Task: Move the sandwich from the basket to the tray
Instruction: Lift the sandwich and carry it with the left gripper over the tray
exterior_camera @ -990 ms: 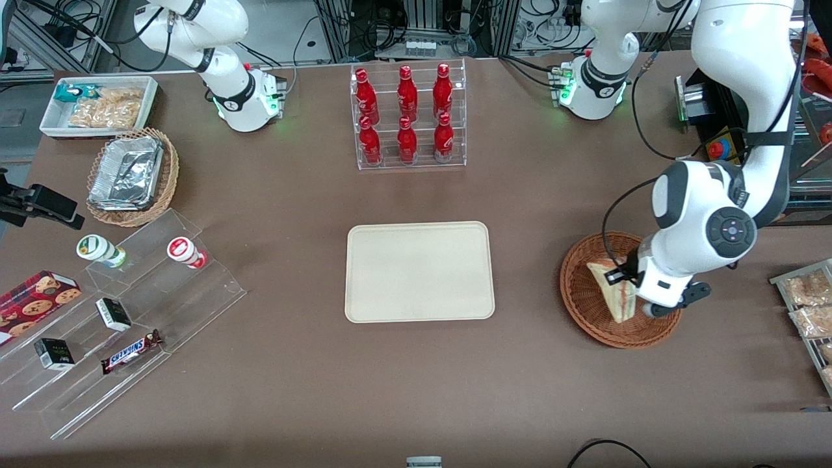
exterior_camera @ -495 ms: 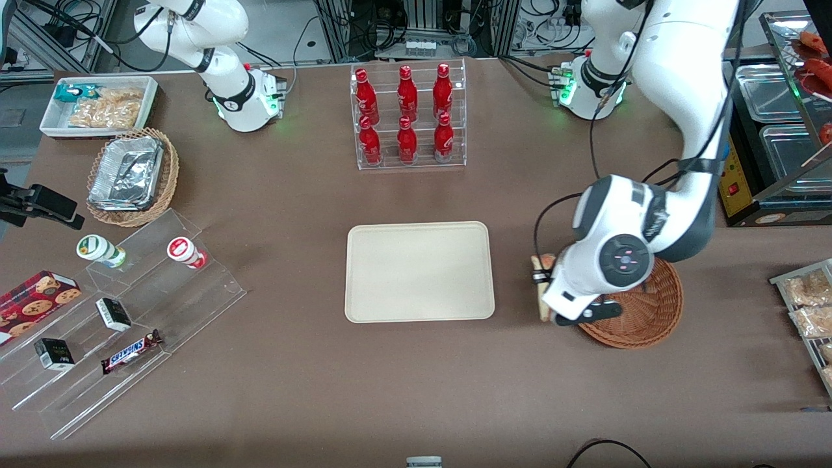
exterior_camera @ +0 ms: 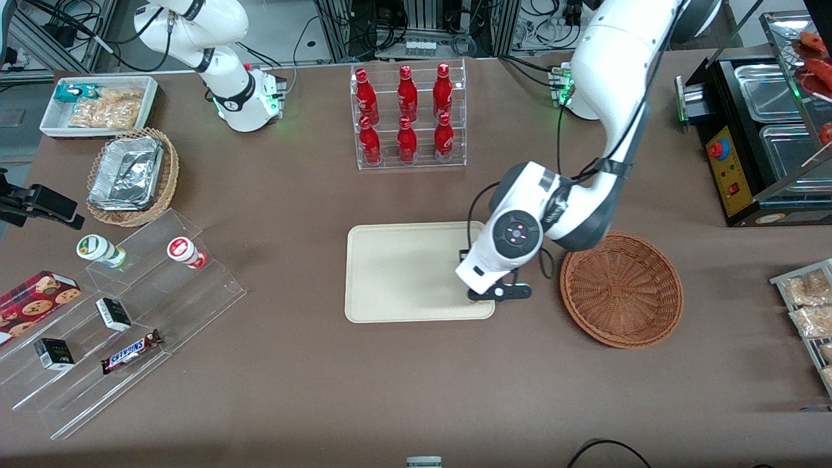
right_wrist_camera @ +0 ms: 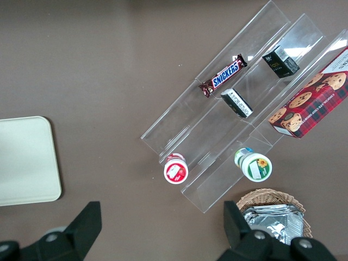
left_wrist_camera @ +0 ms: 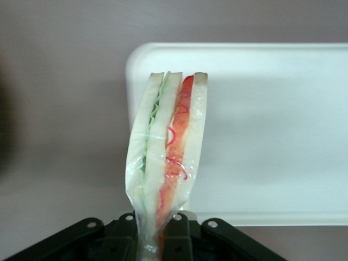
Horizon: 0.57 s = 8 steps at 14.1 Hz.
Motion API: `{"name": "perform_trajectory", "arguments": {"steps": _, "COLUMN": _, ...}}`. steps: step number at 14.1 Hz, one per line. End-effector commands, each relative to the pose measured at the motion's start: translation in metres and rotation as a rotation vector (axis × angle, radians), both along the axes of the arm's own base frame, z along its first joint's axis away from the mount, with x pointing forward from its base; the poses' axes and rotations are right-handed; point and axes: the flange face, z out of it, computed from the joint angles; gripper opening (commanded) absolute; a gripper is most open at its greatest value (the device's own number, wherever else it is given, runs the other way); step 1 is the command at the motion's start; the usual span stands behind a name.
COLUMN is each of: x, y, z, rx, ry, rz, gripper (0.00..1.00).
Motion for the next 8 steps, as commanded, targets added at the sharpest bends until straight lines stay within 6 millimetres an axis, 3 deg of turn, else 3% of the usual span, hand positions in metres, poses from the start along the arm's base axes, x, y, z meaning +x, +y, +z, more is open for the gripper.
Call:
{"name": "perform_trajectory", "arguments": {"steps": 1, "x": -0.013, "y": -0.047, "z": -0.019, "rx": -0.021, "ry": -0.029, "rz": 0.033, "gripper": 0.05}}
{"name": "perform_trajectory", "arguments": {"steps": 4, "x": -0.034, "y": -0.092, "z": -0.05, "rx": 0.01, "ry": -0.024, "rz": 0.086, "gripper": 0.05}}
{"name": "perform_trajectory", "arguments": {"steps": 8, "x": -0.044, "y": -0.109, "z": -0.06, "rx": 0.009, "ry": -0.044, "rz": 0.088, "gripper": 0.07}}
